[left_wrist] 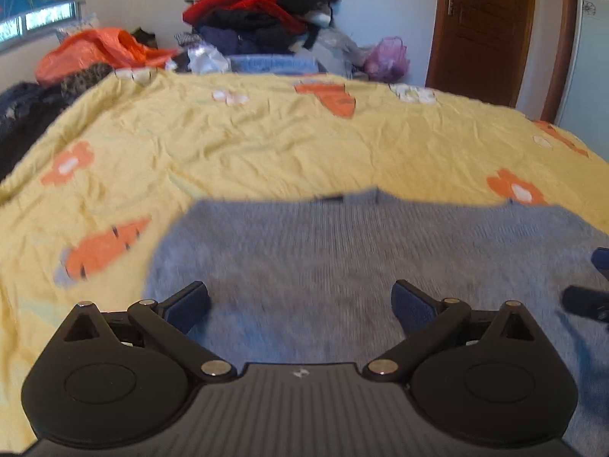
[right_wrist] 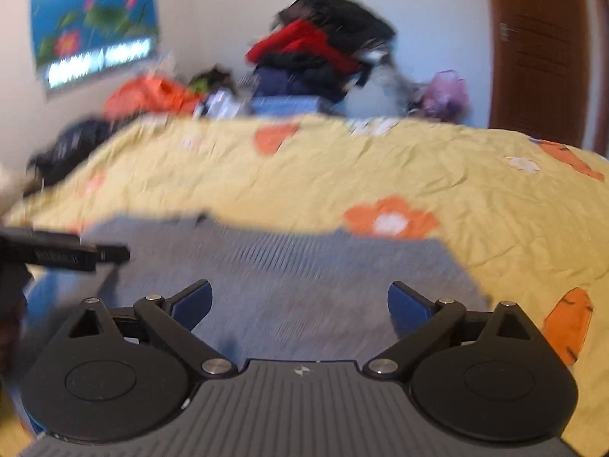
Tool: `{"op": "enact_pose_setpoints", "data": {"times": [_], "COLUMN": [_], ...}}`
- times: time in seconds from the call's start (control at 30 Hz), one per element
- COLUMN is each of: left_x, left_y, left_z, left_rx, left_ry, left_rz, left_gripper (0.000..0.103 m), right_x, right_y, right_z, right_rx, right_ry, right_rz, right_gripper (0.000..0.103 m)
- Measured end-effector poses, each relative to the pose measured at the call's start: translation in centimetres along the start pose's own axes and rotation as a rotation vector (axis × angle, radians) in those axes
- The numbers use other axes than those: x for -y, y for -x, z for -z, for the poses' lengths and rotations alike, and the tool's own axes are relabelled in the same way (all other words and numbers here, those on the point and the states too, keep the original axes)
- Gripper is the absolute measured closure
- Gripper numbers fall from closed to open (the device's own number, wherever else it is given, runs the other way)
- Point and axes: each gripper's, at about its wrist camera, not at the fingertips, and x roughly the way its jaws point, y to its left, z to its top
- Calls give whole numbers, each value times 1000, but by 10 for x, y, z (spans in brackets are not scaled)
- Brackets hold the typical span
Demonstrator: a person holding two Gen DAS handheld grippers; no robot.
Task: Fold small clothes
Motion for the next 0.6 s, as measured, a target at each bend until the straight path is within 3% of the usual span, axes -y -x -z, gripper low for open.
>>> {"op": "enact_pose_setpoints", "data": {"times": [0.07, 0.13, 0.33, 0.43, 0.6], "left_x": [-3, -6, -5, -7, -7], "left_y": [-3, -3, -5, -5, -5], "left_z": [10, 13, 12, 12, 12], "left_rx": [22, 36, 42, 43, 43], "left_ry": [5, 16, 36, 43, 40], "left_rz": [9, 25, 9, 14, 12], "left_gripper": [0, 0, 0, 0, 0], "right_x": [-7, -9, -5, -15, -47], "right_y": [-12, -15, -16, -7, 5], "right_z": [12, 21, 21, 15, -3], "right_rx": [-41, -26, -37, -27, 22], "right_ry": [74, 133, 108, 99, 67], "right_rz": [57, 71, 65, 98, 11], "right_gripper": [6, 3, 1, 7, 1]}}
